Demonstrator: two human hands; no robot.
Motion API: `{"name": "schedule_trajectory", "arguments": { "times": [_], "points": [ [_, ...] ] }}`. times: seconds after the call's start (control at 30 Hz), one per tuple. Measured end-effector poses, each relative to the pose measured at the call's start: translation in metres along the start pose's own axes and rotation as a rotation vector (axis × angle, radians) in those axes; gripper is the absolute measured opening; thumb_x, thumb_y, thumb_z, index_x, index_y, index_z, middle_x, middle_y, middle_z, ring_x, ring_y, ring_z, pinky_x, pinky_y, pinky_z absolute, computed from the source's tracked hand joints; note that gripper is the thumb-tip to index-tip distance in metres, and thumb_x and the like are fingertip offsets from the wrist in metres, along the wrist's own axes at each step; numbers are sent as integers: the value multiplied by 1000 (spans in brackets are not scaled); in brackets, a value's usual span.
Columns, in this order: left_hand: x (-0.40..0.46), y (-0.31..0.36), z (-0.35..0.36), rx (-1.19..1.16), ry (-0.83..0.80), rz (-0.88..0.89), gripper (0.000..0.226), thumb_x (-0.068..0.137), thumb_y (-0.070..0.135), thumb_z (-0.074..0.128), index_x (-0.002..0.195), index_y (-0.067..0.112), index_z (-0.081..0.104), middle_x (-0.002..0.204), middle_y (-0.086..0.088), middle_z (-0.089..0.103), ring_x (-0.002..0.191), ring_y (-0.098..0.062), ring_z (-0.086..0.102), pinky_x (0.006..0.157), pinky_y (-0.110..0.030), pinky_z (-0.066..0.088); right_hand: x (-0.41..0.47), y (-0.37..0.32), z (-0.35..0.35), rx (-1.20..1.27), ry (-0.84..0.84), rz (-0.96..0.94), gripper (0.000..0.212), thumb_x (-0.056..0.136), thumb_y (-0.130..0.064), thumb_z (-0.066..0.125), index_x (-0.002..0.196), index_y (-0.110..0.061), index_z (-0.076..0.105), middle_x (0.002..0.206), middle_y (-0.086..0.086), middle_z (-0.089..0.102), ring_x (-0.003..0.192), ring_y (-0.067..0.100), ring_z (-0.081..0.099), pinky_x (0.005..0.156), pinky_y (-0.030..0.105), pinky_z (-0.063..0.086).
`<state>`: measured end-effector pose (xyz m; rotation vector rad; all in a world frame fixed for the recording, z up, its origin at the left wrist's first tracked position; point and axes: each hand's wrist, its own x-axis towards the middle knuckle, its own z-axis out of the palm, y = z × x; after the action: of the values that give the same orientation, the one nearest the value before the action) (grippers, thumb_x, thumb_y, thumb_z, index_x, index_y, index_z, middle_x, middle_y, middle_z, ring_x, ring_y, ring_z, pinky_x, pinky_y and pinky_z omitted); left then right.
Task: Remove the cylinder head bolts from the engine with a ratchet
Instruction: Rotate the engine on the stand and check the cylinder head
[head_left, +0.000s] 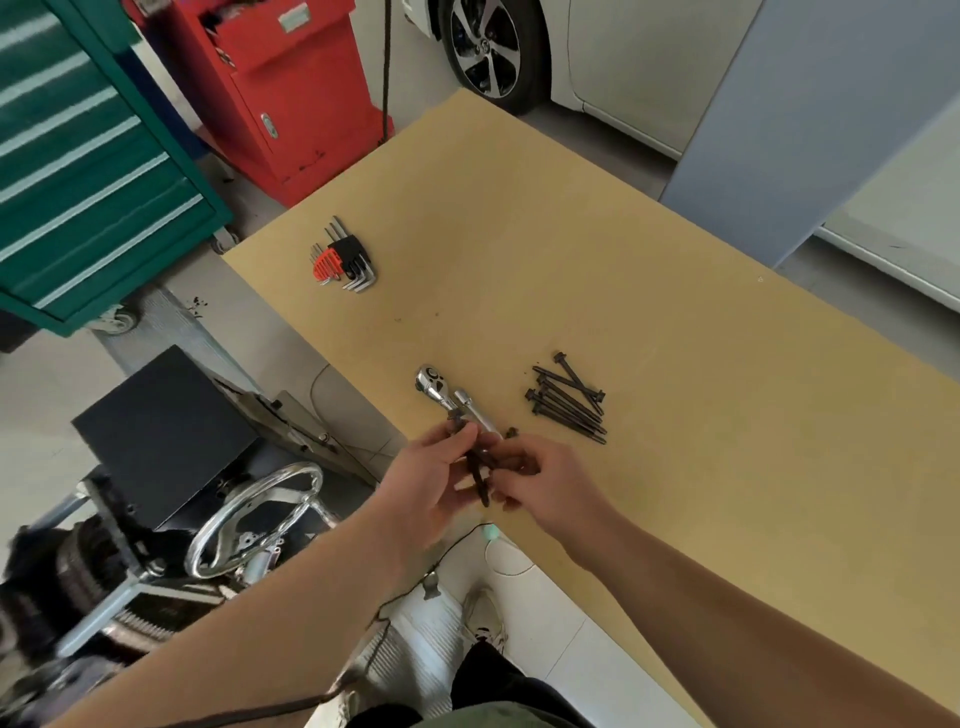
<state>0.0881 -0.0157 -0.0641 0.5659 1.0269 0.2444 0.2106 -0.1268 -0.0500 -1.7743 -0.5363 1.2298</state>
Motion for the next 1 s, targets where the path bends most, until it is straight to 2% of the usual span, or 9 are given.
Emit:
{"name": "schedule_trajectory", "arguments": {
  "times": [0.1,0.2,0.33,0.47,0.53,0.63,0.77,0.9,1.0],
  "points": [
    [-46,1,-51,65,77,5,15,101,6,65,115,4,69,106,-18,74,86,-26,70,72,-42,56,-18,-8,31,344,-10,29,25,89,10,68,106,-8,71,91,10,72,76,26,73,64,28,56],
    [-100,-19,-103,133,81,10,14,100,4,65,112,3,72,100,-17,75,69,-19,66,56,-28,50,-29,-20,77,634,-136,111,18,91,9,65,106,0,70,84,15,69,73,24,64,62,29,51],
    [-156,-57,-155,106,-2,132,12,97,13,66,99,14,78,93,-18,68,63,-16,54,57,-27,41,-49,-28,155,175,-320,-8,12,94,-6,68,96,-14,77,83,9,73,77,19,64,67,27,48],
    [-193,-86,-207,-62,73,222,17,94,15,67,107,4,69,85,-14,60,61,-17,47,55,-27,39,-78,-22,237,130,-507,-3,19,98,-14,62,116,-17,69,88,12,75,83,19,72,72,24,56],
    [-212,-104,-238,-81,117,232,22,99,13,67,114,-3,64,89,-15,60,62,-18,47,54,-28,38,-91,-10,275,80,-510,-33,17,102,-18,59,113,-22,71,85,12,72,80,21,69,72,27,56],
    [-241,-135,-296,-127,207,214,17,106,13,60,117,7,71,92,-8,68,58,-17,46,48,-26,35,-112,22,330,173,-488,50,15,103,-15,56,109,-19,70,84,13,63,69,25,59,68,38,53],
    [-274,-192,-407,-137,349,168,29,103,41,64,124,22,72,74,-5,61,51,-15,40,45,-24,31,-131,85,392,119,-432,146,3,91,-13,68,92,-14,71,70,4,51,53,13,40,50,28,36],
    [-295,-262,-531,-51,561,98,73,78,87,59,97,20,80,56,-5,45,49,-17,40,50,-29,33,-131,168,442,-320,-344,219,9,94,-28,73,94,-20,73,55,-8,45,47,9,38,45,24,32],
    [-289,-310,-614,-196,778,45,63,89,69,61,79,9,78,50,-6,41,46,-21,37,50,-36,29,-107,230,472,-528,-313,319,20,95,-37,71,86,-19,67,60,-4,47,53,14,42,51,29,34]
  ]
}}
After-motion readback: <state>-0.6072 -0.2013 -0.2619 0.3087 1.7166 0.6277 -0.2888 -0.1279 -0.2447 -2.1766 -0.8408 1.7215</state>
